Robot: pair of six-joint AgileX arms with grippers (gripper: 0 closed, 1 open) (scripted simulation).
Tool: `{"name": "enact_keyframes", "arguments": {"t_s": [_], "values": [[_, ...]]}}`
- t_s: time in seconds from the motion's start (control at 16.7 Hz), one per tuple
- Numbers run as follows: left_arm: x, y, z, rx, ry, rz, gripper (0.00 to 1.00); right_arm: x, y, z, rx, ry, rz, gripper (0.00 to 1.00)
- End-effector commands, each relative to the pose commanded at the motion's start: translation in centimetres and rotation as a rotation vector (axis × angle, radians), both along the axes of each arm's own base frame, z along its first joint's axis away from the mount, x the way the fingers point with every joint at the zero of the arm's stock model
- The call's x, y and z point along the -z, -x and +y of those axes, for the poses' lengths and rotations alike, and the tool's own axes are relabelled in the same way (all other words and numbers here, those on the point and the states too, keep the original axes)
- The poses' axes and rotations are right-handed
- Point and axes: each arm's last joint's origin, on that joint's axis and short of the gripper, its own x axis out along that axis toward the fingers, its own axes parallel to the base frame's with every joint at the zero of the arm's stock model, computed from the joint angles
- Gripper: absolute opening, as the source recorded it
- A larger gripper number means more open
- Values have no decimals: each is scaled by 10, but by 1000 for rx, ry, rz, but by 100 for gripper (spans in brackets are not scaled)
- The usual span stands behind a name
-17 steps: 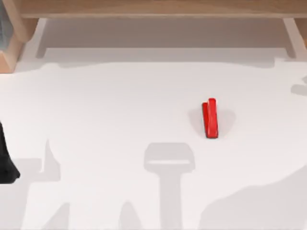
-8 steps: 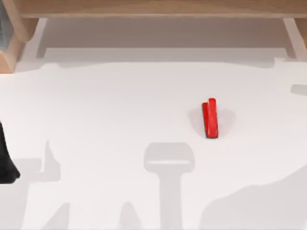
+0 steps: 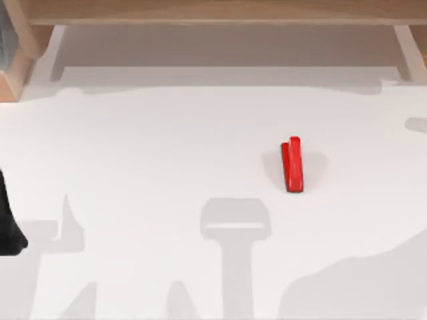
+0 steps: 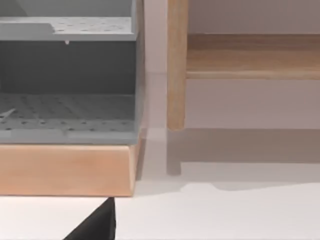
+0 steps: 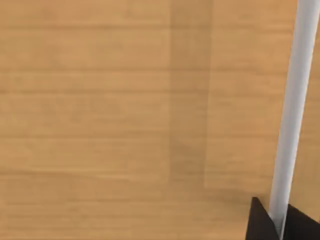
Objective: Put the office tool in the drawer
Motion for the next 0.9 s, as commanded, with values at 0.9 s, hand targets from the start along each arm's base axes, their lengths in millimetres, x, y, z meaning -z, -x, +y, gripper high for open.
{"name": "enact_keyframes", "arguments": {"t_s": [0.9], "values": [[0, 0, 0, 0, 0, 0, 100, 1, 64, -1, 4, -4, 4, 0]]}}
